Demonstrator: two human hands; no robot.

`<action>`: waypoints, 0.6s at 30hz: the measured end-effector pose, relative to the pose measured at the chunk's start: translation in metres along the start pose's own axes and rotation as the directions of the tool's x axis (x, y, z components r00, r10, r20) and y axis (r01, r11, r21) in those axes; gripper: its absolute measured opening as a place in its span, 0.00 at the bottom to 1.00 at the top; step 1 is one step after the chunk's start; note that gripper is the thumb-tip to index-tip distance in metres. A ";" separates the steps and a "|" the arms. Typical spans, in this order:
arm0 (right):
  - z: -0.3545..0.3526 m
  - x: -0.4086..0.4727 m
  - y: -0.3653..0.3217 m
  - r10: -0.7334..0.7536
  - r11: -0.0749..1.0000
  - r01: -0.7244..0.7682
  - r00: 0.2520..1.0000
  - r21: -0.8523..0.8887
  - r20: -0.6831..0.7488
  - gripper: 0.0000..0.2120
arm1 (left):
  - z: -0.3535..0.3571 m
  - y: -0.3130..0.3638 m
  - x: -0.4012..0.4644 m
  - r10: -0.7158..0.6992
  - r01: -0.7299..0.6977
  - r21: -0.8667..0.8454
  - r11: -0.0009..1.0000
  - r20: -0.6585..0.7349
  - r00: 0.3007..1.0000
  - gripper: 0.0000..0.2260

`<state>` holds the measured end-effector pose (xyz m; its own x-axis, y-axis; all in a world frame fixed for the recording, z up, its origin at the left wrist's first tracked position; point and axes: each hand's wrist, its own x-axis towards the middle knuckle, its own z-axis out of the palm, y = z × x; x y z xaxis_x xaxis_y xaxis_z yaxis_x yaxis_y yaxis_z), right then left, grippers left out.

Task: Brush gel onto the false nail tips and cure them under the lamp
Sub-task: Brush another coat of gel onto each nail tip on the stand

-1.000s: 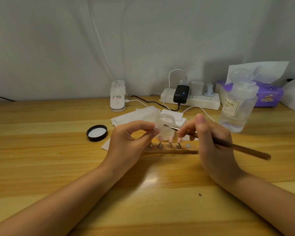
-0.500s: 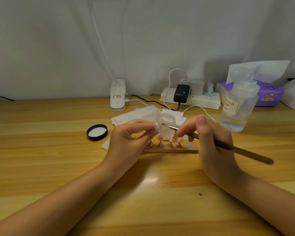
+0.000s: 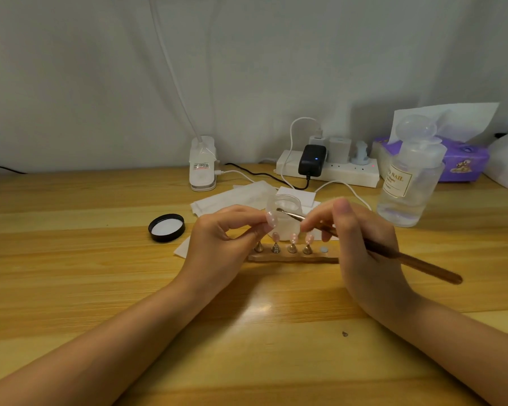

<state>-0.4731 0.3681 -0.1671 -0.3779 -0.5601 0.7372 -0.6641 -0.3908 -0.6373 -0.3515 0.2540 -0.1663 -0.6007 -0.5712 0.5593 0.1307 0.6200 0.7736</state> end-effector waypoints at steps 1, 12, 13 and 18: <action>0.001 0.000 0.000 -0.004 1.000 0.004 1.000 -0.018 0.015 0.16 | 0.000 0.000 0.000 -0.003 0.003 0.005 1.000 0.004 1.000 0.10; -0.001 0.000 0.000 -0.047 0.998 0.046 0.999 -0.032 -0.011 0.19 | 0.000 0.001 0.000 -0.009 0.009 0.034 0.999 0.002 1.000 0.11; 0.000 0.001 0.001 -0.056 0.997 0.056 0.998 -0.052 -0.002 0.18 | 0.000 0.001 0.000 -0.011 0.011 0.038 0.999 0.006 1.000 0.12; 0.003 0.002 0.001 -0.091 0.991 0.097 0.994 -0.097 0.064 0.18 | 0.001 0.002 0.000 -0.024 0.024 0.052 0.998 0.000 1.000 0.11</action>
<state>-0.4728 0.3645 -0.1674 -0.2740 -0.5675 0.7765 -0.7572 -0.3705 -0.5380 -0.3516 0.2557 -0.1650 -0.6034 -0.5864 0.5404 0.0745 0.6333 0.7703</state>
